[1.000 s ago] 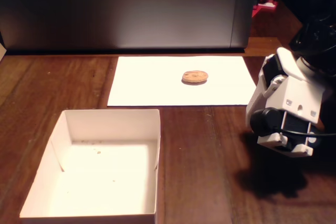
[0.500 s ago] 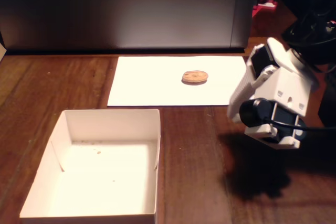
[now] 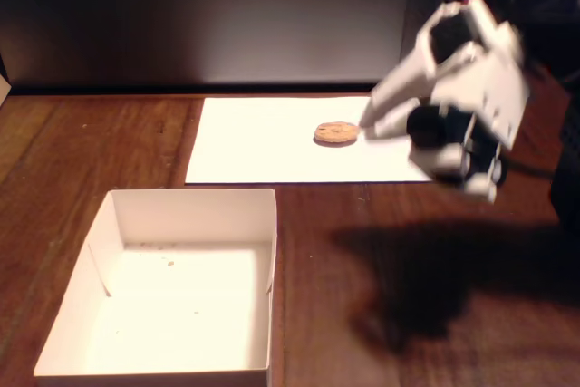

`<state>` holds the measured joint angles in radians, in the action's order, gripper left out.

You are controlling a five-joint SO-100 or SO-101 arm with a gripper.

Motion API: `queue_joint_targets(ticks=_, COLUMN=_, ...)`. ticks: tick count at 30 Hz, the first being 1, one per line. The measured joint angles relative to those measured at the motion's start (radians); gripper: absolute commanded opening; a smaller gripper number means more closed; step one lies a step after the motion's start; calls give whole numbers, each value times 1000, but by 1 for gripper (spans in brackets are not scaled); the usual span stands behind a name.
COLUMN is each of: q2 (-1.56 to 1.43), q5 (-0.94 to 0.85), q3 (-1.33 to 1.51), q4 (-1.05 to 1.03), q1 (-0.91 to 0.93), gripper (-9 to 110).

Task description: Grasp a mini cookies block and put it in the white box.

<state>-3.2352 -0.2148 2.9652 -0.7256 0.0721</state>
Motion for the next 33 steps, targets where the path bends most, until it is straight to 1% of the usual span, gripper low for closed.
queue_joint_targets(ticks=7, q2=198, q5=21, q3=-242, q4=6, q1=74, gripper=0)
queue_joint_targets(ticks=15, q2=621, q5=71, q3=-549, q4=-63, q1=206, gripper=1)
queue_joint_targets(ticks=19, q2=772, q5=71, q3=-629, q4=-69, q1=252, gripper=3)
queue_joint_targets(ticks=23, q2=904, q5=98, q3=-678, q4=-72, q1=284, gripper=7)
queue_joint_targets(ticks=30, q2=1266, q5=210, q3=-936, q4=-255, q1=337, gripper=7)
queue_joint_targets(ticks=33, q2=1373, q5=253, q3=-1037, q4=-324, q1=360, gripper=7)
